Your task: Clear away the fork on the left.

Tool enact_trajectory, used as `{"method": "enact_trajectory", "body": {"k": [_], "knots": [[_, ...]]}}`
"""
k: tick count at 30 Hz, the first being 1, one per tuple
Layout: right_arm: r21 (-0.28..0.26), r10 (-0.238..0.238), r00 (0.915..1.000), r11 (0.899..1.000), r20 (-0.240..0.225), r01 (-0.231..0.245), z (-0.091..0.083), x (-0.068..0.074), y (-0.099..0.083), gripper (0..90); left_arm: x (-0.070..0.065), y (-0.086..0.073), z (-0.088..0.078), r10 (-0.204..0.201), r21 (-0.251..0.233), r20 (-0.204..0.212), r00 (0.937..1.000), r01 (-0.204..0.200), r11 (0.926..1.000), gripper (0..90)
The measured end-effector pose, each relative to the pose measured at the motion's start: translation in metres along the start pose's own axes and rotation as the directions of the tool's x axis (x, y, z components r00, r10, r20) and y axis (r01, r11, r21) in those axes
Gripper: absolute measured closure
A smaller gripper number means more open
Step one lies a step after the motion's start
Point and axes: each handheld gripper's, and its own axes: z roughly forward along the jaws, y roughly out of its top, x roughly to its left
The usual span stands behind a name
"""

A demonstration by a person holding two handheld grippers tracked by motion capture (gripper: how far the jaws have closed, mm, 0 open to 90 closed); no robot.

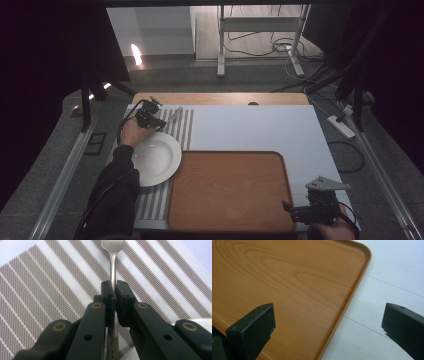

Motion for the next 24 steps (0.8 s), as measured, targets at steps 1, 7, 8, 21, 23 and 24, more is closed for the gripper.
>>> {"method": "enact_trajectory", "body": {"k": [1,7,8,21,23,24], "knots": [[0.000,-0.001,1.0000,1.000,0.000,0.001,0.000,0.000,0.000,0.0,0.000,0.000,0.000,0.000,0.000,0.000,1.0000,0.000,1.0000,85.5],[-0.001,-0.002,1.0000,1.000,-0.001,0.002,0.000,0.000,0.000,0.0,-0.022,0.017,0.007,0.055,0.014,0.015,0.9984,-0.055,0.9984,85.4],[-0.001,-0.003,1.0000,1.000,-0.002,0.003,0.000,0.000,0.000,0.0,-0.022,0.017,0.007,0.055,0.014,0.015,0.9984,-0.055,0.9984,85.4],[-0.001,-0.006,1.0000,1.000,-0.003,0.006,-0.001,0.000,0.000,0.0,-0.066,0.039,0.019,0.130,0.045,0.057,0.9899,-0.132,0.9902,85.4],[-0.004,-0.006,1.0000,1.000,-0.004,0.006,-0.001,0.000,0.000,0.0,-0.072,0.040,0.019,0.142,0.047,0.064,0.9879,-0.145,0.9884,85.4],[-0.004,-0.006,1.0000,1.000,-0.004,0.006,-0.001,0.000,0.000,0.0,-0.072,0.040,0.019,0.142,0.047,0.064,0.9879,-0.145,0.9884,85.4]]}}
